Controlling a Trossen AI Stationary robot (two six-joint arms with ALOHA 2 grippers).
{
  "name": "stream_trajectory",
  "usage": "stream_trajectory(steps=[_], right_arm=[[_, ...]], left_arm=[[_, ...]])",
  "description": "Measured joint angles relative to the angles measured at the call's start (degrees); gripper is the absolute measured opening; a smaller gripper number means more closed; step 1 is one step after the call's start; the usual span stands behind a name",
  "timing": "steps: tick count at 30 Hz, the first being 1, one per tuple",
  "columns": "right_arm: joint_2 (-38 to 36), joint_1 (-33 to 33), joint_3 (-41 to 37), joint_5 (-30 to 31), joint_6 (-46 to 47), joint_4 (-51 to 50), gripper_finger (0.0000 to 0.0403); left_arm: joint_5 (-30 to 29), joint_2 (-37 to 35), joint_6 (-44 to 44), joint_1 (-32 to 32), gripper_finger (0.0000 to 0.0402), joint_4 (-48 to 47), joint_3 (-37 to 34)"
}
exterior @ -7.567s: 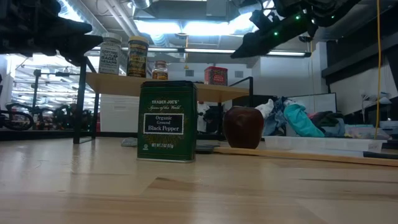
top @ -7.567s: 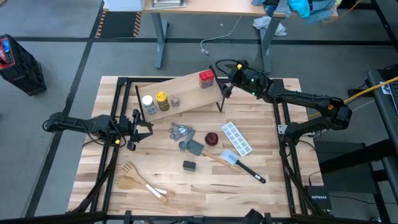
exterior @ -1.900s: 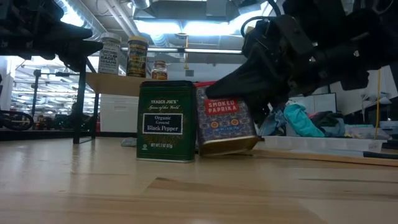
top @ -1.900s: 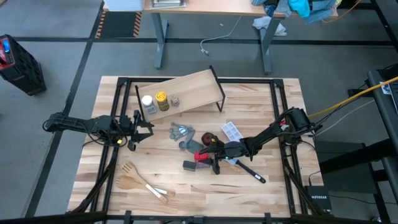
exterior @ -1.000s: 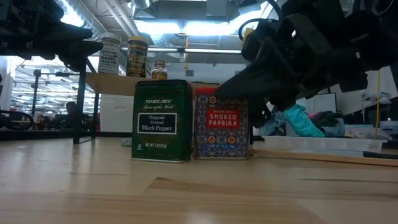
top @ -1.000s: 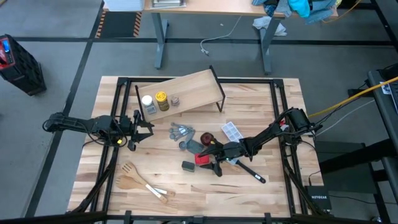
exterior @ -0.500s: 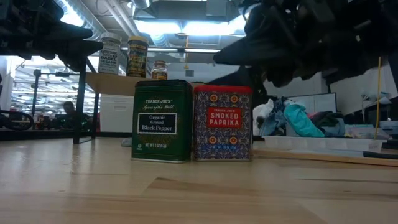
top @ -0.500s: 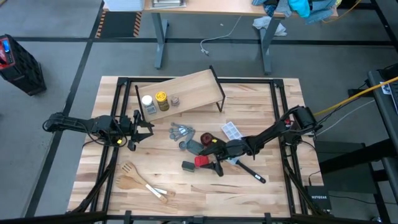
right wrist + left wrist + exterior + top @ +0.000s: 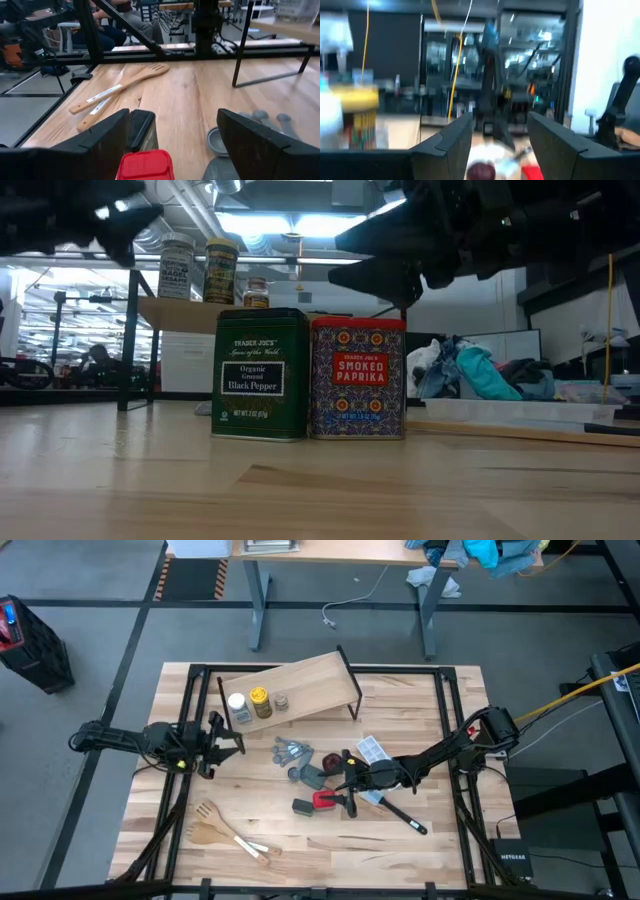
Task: Shelf spices
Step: Remove the white seasoning bottle from the shelf
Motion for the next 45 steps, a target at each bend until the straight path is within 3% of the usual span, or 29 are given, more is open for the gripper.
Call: stream_trajectory(steps=[7,13,19,28,38,45], right_arm=[[0.0,0.0,0.0,-0.2,-1.2,-1.8,0.0305],[0.0,0.0,0.0,-0.2,-1.2,-2.0,0.0305],[0.0,0.0,0.0,0.9,-1.2,-2.0,0.0305],[0.0,-2.1,0.0,1.0,0.0,-2.0,0.0305],[0.0,-2.7,0.0,-0.7,-0.2,-1.9,0.0305],[0.0,-2.8,0.0,-0.7,-0.3,-2.0,0.0305]], left_arm=[[3.2,0.0,12.1,0.0,0.0182,4.0,2.3],[-5.7,0.0,17.4,0.0,0.0182,-4.6,8.2],[-16.3,0.0,16.5,0.0,0.0182,-21.4,17.3],[-19.5,2.7,8.4,0.0,0.0182,-35.3,22.1],[-19.7,4.5,15.4,0.0,0.0182,-29.6,22.1],[-31.2,5.1,10.0,0.0,0.0182,-31.7,22.1]])
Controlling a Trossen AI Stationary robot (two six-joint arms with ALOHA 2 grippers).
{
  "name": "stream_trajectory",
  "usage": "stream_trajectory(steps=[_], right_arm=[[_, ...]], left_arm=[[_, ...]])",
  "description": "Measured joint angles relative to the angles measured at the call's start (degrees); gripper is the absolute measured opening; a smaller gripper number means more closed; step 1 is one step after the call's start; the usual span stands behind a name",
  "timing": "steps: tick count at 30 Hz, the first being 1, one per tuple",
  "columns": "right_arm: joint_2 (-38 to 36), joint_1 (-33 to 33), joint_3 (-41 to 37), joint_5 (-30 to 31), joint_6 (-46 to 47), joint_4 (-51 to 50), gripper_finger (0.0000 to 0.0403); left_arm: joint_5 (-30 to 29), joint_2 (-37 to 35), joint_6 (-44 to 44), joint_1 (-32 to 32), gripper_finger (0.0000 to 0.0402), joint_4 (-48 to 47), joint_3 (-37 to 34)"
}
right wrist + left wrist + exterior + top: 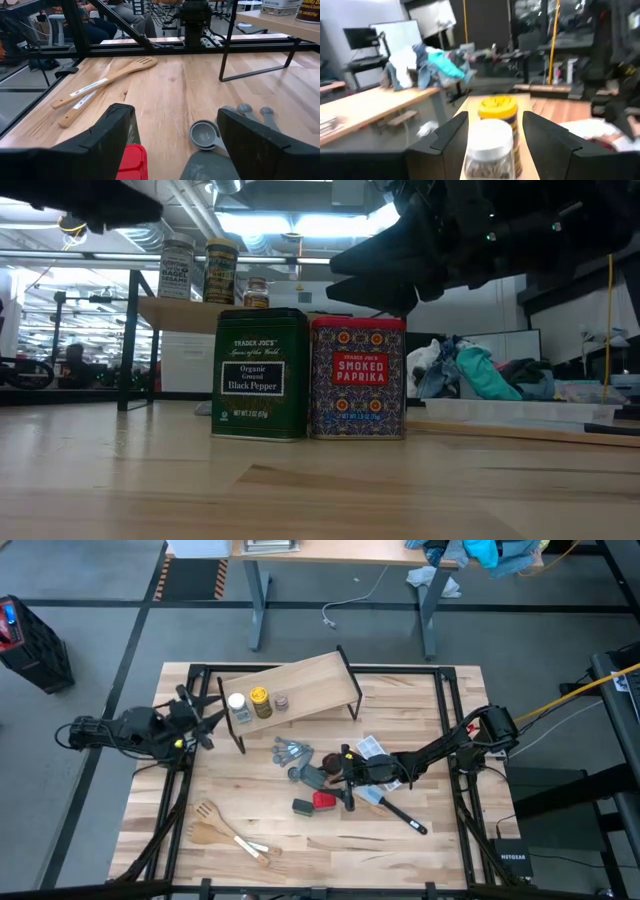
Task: Shelf spices
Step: Remove the white seasoning bottle from the shelf
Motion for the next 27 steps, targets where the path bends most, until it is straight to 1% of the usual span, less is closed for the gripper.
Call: stream_trajectory(steps=[5,11,16,22,27], right_arm=[[0.0,0.0,0.0,0.2,-0.1,-0.2,0.0305],[0.0,0.0,0.0,0.5,-0.1,-0.3,0.0305],[0.0,0.0,0.0,0.5,-0.1,-1.1,0.0305],[0.0,0.0,0.0,0.4,-0.1,-1.2,0.0305],[0.0,0.0,0.0,-2.5,0.0,-1.2,0.0305]], left_arm=[[-0.7,3.5,-0.3,0.0,0.0182,-0.6,0.0],[-5.8,6.4,-1.9,0.0,0.0182,-0.5,0.0],[-6.0,6.4,-0.2,0.0,0.0182,-0.4,0.8],[-5.9,6.4,-4.3,0.0,0.0182,-0.3,3.7],[-5.7,6.4,-4.5,0.0,0.0182,-0.4,4.3]])
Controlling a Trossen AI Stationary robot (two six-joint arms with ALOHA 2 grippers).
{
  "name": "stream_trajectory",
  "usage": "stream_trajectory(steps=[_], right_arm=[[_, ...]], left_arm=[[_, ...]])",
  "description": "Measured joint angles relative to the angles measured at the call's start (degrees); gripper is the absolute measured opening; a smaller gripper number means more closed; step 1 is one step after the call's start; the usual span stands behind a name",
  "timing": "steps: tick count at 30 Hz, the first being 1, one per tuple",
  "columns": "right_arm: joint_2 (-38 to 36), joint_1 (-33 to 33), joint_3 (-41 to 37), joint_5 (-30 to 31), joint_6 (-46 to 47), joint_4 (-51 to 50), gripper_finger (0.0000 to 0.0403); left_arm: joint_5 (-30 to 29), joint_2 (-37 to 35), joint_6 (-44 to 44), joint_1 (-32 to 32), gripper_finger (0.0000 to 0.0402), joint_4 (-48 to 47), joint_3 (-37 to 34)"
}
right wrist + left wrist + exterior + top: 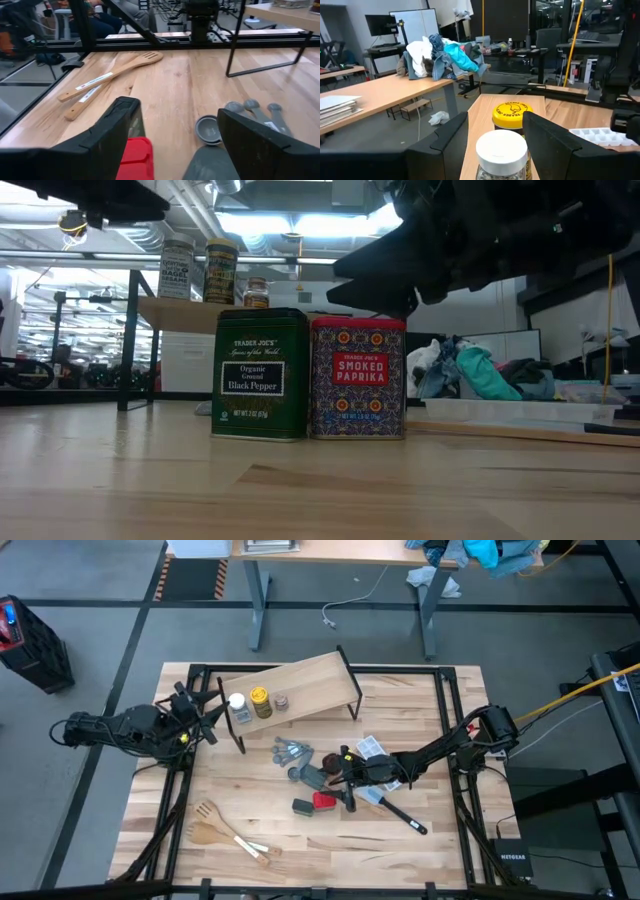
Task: Shelf spices
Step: Remove the white seasoning bottle from the shelf
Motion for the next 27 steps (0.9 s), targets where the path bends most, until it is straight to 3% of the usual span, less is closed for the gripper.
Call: stream_trajectory(steps=[5,11,14,20,27], right_arm=[[0.0,0.0,0.0,-1.9,0.0,0.0,0.0305],[0.0,-1.1,0.7,-3.5,0.0,-0.1,0.0305],[0.0,-2.4,1.8,-4.4,0.5,-0.1,0.0305],[0.0,-2.0,1.9,2.7,6.7,-5.9,0.0305],[0.0,-2.1,1.9,3.4,7.1,-12.3,0.0305]], left_arm=[[0.5,0.0,0.4,0.0,0.0182,0.0,0.0],[10.0,0.0,-3.3,0.0,0.0182,0.0,0.0],[11.8,0.0,-3.3,0.0,0.0182,0.1,0.0],[11.8,0.0,-3.4,0.0,0.0182,0.3,0.0],[11.8,0.0,-2.5,0.0,0.0182,0.6,0.0]])
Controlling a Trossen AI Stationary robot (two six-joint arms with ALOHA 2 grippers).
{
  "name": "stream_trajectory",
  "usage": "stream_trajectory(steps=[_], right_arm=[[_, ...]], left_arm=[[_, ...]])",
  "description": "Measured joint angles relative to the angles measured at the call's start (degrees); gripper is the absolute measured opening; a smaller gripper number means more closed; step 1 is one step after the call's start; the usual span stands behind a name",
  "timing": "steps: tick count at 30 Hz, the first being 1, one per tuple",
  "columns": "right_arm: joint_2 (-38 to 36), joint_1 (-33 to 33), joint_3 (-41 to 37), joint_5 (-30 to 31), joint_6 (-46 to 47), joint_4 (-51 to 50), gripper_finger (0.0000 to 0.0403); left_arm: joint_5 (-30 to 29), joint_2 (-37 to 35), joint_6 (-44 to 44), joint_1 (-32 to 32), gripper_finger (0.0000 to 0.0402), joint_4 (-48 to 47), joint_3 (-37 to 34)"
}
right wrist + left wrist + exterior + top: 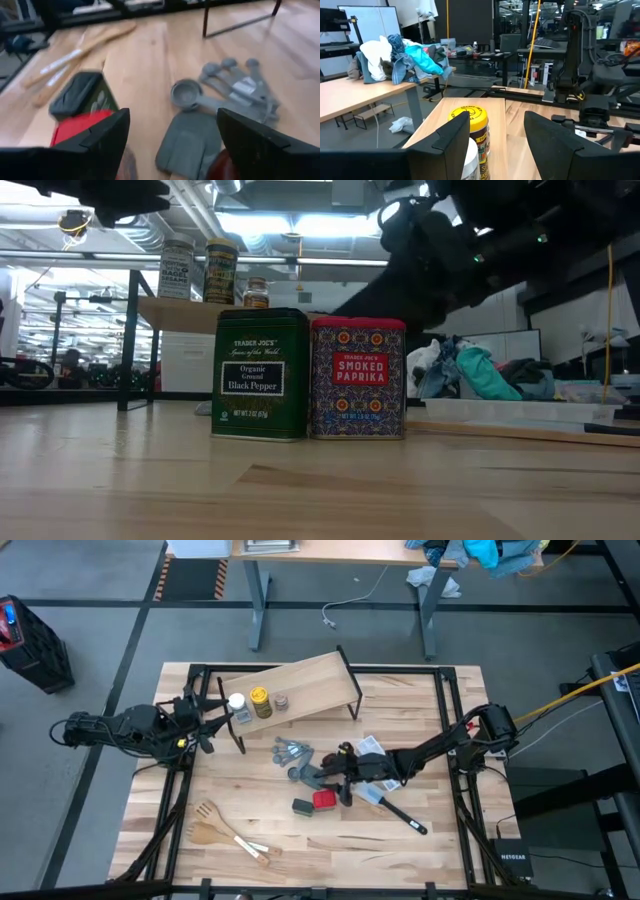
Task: Shelf spices
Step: Remove the white seasoning bottle from the shelf
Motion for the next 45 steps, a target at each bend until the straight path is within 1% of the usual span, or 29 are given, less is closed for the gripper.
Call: stream_trajectory(steps=[4,14,23,27,29,34,36,38,43,45], right_arm=[[0.0,0.0,0.0,-0.7,0.0,-1.1,0.0305],[0.0,0.0,0.0,-0.8,0.0,-1.1,0.0305],[0.0,0.0,0.0,-0.8,0.0,-1.1,0.0305],[0.0,0.0,0.0,-0.8,0.0,-1.1,0.0305],[0.0,0.0,0.0,-0.8,0.0,-1.1,0.0305],[0.0,0.0,0.0,0.3,-0.1,-1.1,0.0305],[0.0,0.0,0.0,1.2,-0.1,-1.1,0.0305],[0.0,0.0,0.0,1.8,-0.1,-1.2,0.0305],[0.0,0.0,0.0,2.1,-0.1,-1.4,0.0305],[0.0,0.0,0.0,2.1,-0.1,-1.6,0.0305]], left_arm=[[0.0,0.0,1.3,0.0,0.0182,1.4,0.0],[0.0,0.0,1.3,0.0,0.0182,1.3,0.0],[0.0,0.0,-4.8,0.0,0.0182,0.1,0.0],[0.0,-0.7,0.9,0.0,0.0182,0.4,0.0],[0.0,-0.7,2.5,0.0,0.0182,0.6,0.0],[0.0,-0.7,1.7,0.0,0.0185,0.4,0.0],[-0.3,-0.7,2.2,0.0,0.0202,0.3,0.0],[-0.6,-0.7,3.1,0.0,0.0233,0.3,0.0],[-2.7,-0.7,4.3,0.0,0.0346,0.1,0.0],[-3.4,-0.7,3.9,0.0,0.0382,-1.3,0.0]])
